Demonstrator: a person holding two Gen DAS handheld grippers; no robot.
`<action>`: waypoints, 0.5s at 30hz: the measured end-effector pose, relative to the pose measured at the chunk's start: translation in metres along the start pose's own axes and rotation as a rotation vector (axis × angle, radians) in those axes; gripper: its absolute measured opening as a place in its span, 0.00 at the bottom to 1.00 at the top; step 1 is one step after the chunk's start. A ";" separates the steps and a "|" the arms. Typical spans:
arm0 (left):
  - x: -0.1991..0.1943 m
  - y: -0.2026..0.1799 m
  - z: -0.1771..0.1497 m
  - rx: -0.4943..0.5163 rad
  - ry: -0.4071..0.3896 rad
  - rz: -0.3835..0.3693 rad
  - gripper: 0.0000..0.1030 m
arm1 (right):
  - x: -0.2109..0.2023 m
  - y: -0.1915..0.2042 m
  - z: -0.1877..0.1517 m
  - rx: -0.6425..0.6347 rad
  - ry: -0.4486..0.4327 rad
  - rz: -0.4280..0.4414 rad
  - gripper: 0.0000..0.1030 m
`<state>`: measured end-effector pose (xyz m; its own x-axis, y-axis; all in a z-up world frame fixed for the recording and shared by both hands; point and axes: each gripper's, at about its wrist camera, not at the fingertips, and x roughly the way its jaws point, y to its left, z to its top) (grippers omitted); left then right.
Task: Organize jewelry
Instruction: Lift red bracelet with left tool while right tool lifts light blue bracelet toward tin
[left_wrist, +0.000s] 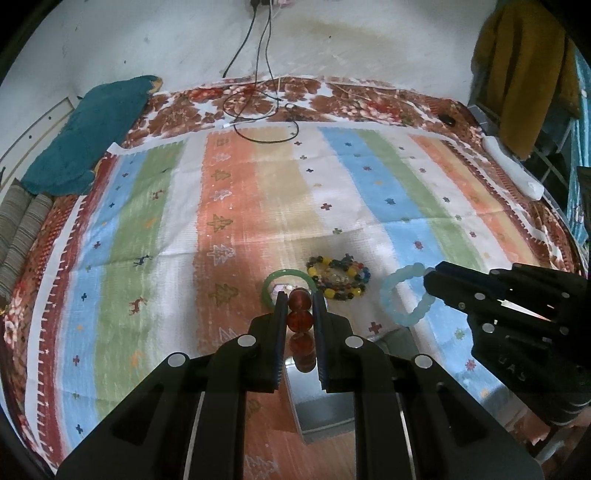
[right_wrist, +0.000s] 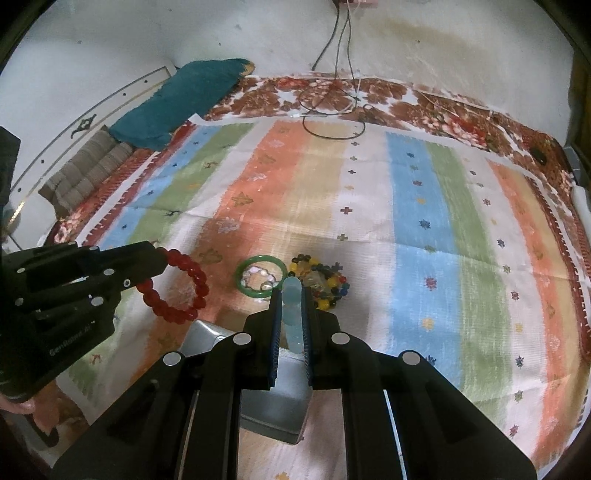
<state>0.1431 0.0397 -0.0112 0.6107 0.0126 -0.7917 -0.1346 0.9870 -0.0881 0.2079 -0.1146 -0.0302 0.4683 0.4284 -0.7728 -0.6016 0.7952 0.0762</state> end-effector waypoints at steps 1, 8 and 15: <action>-0.002 -0.001 -0.002 0.001 -0.003 -0.004 0.13 | -0.001 0.001 -0.001 -0.001 0.000 0.002 0.11; -0.012 -0.007 -0.013 0.014 -0.013 -0.017 0.13 | -0.010 0.006 -0.011 -0.006 -0.004 0.017 0.11; -0.024 -0.012 -0.026 0.027 -0.023 -0.034 0.13 | -0.016 0.012 -0.020 -0.015 -0.003 0.030 0.11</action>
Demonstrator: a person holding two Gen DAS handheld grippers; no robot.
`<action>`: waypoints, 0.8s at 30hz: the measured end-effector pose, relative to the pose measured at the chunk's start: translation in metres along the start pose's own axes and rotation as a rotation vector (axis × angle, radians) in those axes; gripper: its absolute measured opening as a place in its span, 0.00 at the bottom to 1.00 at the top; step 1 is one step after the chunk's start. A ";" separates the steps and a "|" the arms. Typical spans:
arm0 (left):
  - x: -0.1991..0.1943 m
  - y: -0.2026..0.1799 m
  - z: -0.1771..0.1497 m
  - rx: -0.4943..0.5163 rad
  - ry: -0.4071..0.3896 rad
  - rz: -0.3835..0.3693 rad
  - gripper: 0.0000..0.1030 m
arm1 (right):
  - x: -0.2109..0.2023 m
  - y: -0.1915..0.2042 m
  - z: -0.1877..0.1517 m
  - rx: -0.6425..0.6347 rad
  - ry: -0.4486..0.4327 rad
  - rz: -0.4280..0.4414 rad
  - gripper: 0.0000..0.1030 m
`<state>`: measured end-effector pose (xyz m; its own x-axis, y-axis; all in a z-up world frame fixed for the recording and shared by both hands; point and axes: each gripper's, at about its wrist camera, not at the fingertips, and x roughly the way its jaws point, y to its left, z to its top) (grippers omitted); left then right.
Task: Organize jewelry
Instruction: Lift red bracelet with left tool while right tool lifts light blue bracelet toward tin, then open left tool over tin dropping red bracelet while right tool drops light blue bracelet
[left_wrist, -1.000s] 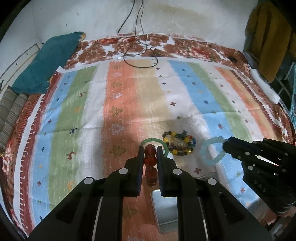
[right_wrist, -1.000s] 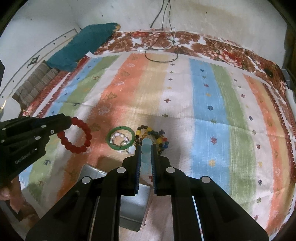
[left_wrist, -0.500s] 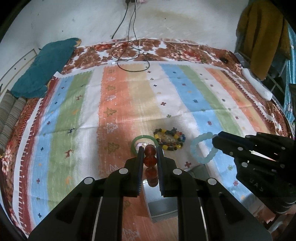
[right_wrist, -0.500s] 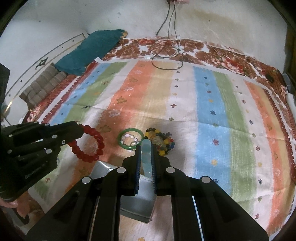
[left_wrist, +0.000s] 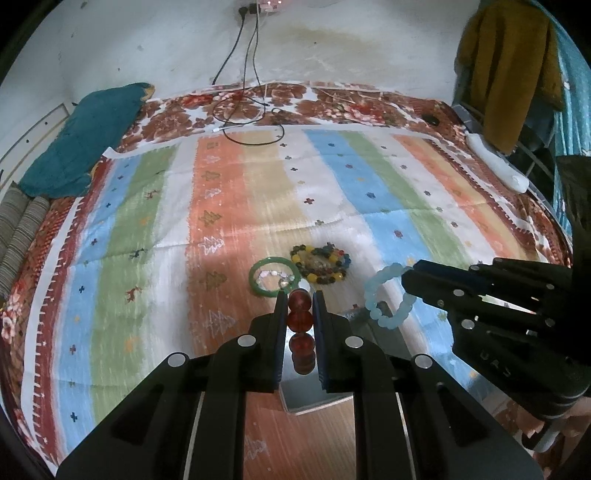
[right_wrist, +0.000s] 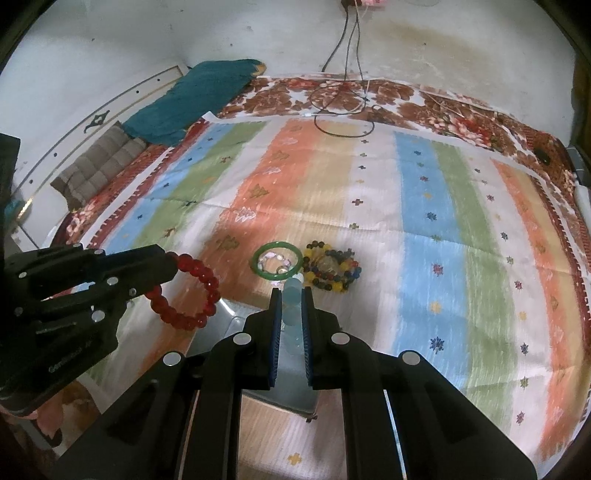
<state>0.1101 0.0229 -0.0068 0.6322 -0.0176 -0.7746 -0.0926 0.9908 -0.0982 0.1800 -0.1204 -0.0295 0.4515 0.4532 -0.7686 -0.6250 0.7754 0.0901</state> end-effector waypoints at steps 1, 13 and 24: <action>-0.001 -0.001 -0.002 0.001 0.000 -0.002 0.13 | 0.000 0.000 -0.001 0.002 0.002 0.005 0.11; -0.009 -0.005 -0.017 -0.012 -0.005 -0.014 0.13 | -0.003 0.005 -0.015 -0.001 0.020 0.010 0.11; -0.011 0.018 -0.013 -0.102 -0.007 0.003 0.25 | 0.002 -0.007 -0.015 0.036 0.050 -0.037 0.35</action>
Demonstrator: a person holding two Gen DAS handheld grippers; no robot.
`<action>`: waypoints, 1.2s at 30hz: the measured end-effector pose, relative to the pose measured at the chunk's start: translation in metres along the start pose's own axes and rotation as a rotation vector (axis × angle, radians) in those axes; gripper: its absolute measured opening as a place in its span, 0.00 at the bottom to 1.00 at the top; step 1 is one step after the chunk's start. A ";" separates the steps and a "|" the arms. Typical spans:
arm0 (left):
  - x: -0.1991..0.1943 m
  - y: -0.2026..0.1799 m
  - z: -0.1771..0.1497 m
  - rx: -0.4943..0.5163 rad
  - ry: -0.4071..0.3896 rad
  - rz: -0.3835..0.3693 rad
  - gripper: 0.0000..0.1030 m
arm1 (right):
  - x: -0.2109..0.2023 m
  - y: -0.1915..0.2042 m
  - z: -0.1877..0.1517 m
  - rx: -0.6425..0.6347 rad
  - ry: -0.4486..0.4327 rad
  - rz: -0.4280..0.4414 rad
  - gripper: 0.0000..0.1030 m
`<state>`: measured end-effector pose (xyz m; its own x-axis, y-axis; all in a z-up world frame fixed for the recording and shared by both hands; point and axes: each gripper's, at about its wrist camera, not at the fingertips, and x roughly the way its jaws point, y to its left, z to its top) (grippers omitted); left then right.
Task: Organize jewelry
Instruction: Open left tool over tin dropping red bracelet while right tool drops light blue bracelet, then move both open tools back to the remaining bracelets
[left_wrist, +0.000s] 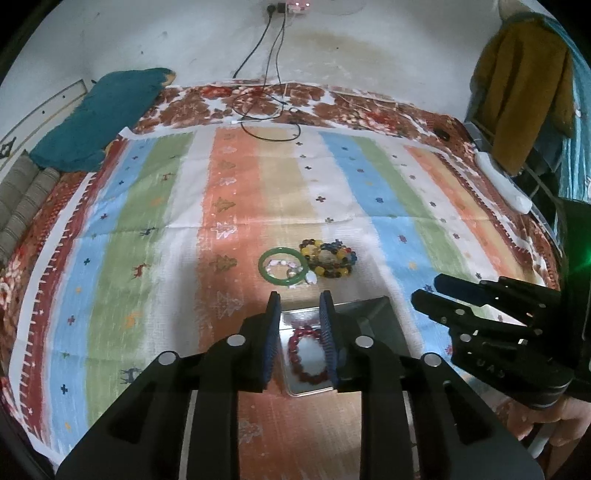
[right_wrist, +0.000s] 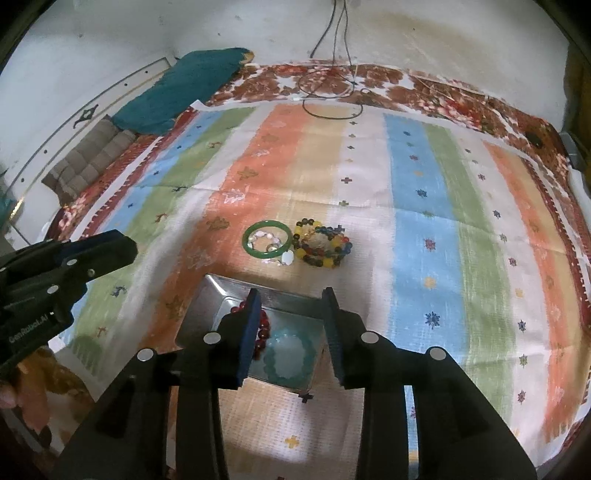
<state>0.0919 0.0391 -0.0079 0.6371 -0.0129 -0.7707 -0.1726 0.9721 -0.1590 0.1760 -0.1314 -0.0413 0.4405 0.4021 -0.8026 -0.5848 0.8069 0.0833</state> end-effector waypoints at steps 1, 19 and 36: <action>0.001 0.001 0.000 0.002 0.001 0.004 0.26 | 0.001 -0.001 0.000 0.002 0.002 -0.002 0.36; 0.046 0.024 0.020 -0.008 0.102 0.104 0.53 | 0.023 -0.020 0.016 0.035 0.062 -0.057 0.57; 0.090 0.038 0.041 0.004 0.174 0.166 0.61 | 0.062 -0.034 0.036 0.036 0.122 -0.129 0.66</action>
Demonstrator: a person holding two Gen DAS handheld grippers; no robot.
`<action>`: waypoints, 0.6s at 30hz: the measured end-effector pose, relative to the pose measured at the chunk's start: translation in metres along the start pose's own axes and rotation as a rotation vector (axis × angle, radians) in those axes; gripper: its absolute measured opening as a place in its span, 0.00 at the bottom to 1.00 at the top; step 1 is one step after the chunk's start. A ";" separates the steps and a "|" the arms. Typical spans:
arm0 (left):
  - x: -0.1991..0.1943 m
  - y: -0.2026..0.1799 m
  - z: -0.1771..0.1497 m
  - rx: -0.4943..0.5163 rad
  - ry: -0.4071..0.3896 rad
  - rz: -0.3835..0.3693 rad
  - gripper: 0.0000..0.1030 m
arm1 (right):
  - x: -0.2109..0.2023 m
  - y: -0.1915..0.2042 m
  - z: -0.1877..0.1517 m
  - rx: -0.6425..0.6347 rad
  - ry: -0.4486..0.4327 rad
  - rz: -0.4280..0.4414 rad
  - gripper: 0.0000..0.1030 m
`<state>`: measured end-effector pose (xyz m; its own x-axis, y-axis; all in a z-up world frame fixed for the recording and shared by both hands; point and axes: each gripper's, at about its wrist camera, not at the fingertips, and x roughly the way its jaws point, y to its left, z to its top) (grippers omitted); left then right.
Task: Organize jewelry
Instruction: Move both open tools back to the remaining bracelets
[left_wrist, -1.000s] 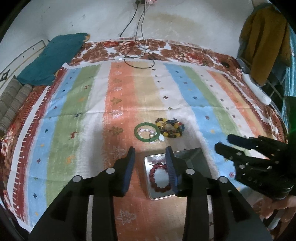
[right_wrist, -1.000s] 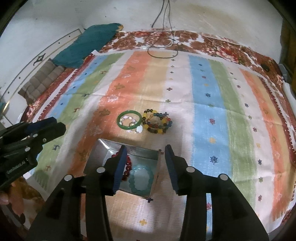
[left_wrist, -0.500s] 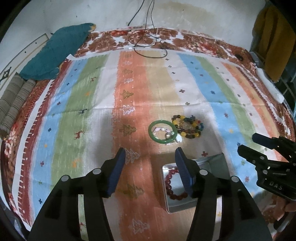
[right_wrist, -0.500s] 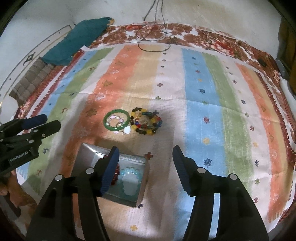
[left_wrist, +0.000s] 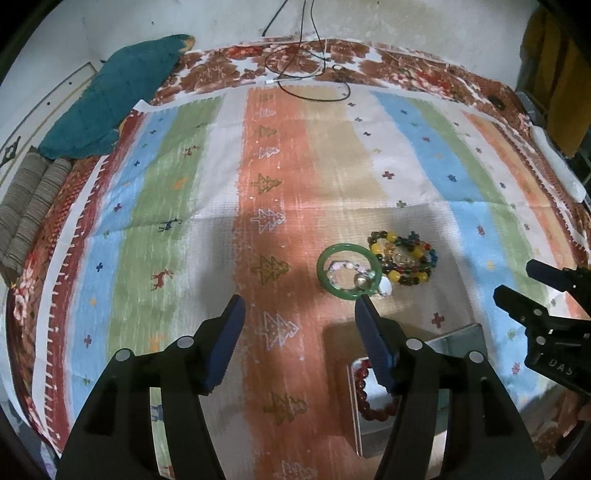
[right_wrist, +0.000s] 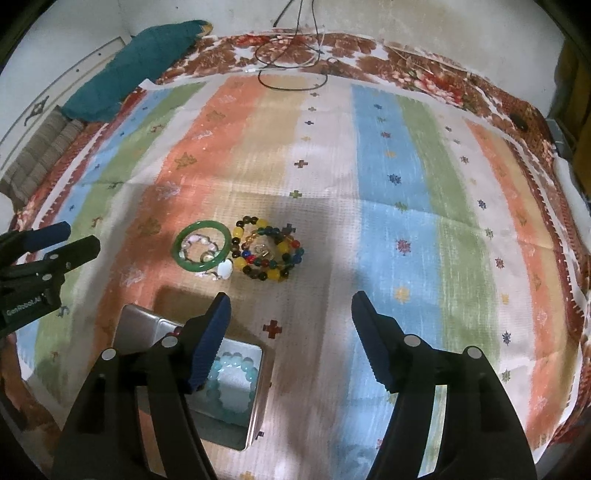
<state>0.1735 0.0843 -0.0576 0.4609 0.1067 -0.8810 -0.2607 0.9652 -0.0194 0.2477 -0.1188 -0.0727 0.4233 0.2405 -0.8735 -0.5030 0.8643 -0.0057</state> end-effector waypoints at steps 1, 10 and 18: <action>0.003 0.000 0.001 0.003 0.004 0.002 0.61 | 0.001 -0.001 0.001 0.000 0.002 -0.002 0.67; 0.021 -0.005 0.012 0.035 0.039 0.012 0.62 | 0.016 0.001 0.012 -0.013 0.020 -0.003 0.71; 0.038 -0.005 0.022 0.043 0.059 0.026 0.64 | 0.032 0.001 0.021 -0.023 0.045 -0.007 0.72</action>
<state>0.2112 0.0886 -0.0807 0.4037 0.1186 -0.9072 -0.2347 0.9718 0.0226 0.2760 -0.1008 -0.0907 0.3927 0.2142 -0.8944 -0.5179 0.8552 -0.0225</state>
